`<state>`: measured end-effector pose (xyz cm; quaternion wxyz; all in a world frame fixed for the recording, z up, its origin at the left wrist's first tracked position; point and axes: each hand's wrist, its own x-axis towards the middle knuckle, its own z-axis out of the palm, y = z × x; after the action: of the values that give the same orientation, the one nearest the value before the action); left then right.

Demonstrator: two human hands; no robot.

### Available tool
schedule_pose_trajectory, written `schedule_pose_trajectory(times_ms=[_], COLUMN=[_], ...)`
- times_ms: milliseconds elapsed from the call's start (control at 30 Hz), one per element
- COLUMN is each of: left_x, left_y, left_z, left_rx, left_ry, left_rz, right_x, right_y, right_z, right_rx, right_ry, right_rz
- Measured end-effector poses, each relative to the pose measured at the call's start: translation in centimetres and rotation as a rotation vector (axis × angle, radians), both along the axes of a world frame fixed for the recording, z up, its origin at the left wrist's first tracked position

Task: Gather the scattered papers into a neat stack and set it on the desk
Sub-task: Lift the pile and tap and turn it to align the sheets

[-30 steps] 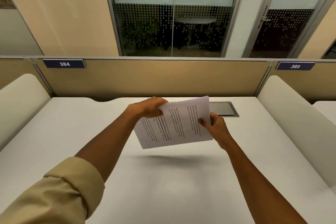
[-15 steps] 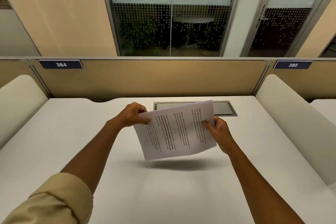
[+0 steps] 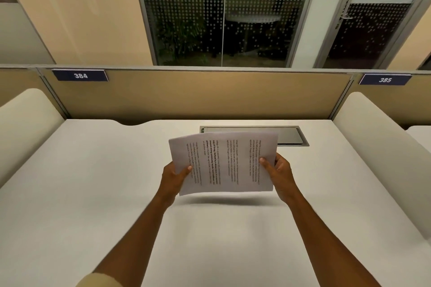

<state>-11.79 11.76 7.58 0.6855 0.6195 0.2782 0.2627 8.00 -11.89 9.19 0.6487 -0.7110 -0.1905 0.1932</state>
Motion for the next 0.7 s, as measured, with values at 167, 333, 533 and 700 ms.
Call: schedule_pose_trajectory(times_ms=[167,333,533,700], left_x=[0.0,-0.9,-1.7,-1.6], left_y=[-1.3,-2.0,-2.1,-1.4], left_z=[-0.8,-2.7,-4.5,-4.6], left_rx=[0.104,0.128,0.104,0.111], left_ry=[-0.015,0.032,0.104,0.149], left_rz=[0.103,0.152,0.149,0.117], right_x=[-1.1,-2.2,-3.5,-3.1], right_y=[0.7,0.8,0.7,1.2], right_z=[-1.3,-2.9,-5.2,-5.1], right_rx=[0.026,0.012,-0.034,-0.072], right_ry=[0.051,0.082,0.147,0.145], right_rz=[-0.044,-0.048,-0.068,-0.05])
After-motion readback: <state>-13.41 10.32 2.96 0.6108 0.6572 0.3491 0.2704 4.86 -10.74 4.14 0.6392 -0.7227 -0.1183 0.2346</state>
